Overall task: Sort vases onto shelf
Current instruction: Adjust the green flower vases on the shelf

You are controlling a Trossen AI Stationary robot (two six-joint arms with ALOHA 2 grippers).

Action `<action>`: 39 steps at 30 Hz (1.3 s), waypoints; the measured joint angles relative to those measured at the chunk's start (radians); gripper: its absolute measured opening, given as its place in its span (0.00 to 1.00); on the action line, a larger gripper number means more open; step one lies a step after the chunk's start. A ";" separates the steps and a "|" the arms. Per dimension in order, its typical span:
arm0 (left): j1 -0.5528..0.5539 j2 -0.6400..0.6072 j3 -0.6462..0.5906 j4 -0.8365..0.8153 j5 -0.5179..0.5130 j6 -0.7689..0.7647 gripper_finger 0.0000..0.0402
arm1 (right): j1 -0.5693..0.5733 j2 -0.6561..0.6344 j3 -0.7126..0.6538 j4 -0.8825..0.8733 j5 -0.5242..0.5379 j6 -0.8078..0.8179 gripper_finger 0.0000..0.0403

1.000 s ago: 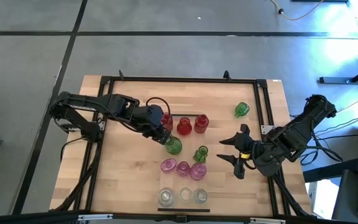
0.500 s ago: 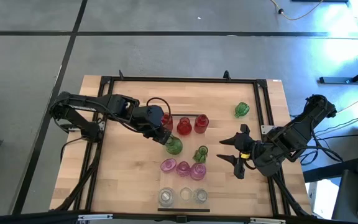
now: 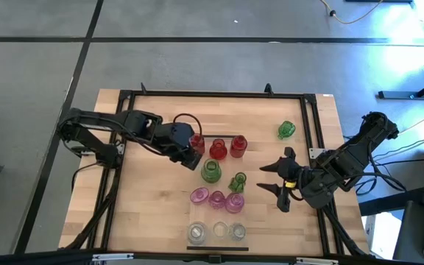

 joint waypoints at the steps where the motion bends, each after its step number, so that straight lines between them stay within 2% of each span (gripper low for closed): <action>1: 0.000 -0.003 0.000 0.000 -0.001 0.004 0.21 | 0.000 0.000 0.000 0.001 -0.006 0.000 0.57; 5: -0.023 -0.061 0.000 -0.058 -0.064 0.029 0.21 | 0.000 0.000 0.000 0.003 -0.015 -0.023 0.57; 12: -0.156 -0.185 0.000 -0.205 -0.340 0.008 0.21 | -0.042 0.000 -0.091 0.015 -0.127 0.032 0.57; 15: -0.194 -0.212 0.000 -0.211 -0.399 -0.004 0.21 | -0.071 0.000 -0.154 0.114 -0.147 0.022 0.57; 20: -0.219 -0.214 0.000 -0.211 -0.412 -0.005 0.21 | -0.124 0.000 -0.195 0.227 -0.205 -0.030 0.57; 31: -0.224 -0.197 0.000 -0.242 -0.415 0.003 0.21 | -0.187 0.026 -0.216 0.295 -0.301 -0.095 0.57; 39: -0.224 -0.197 0.000 -0.250 -0.423 0.004 0.21 | -0.211 0.084 -0.216 0.332 -0.324 -0.104 0.56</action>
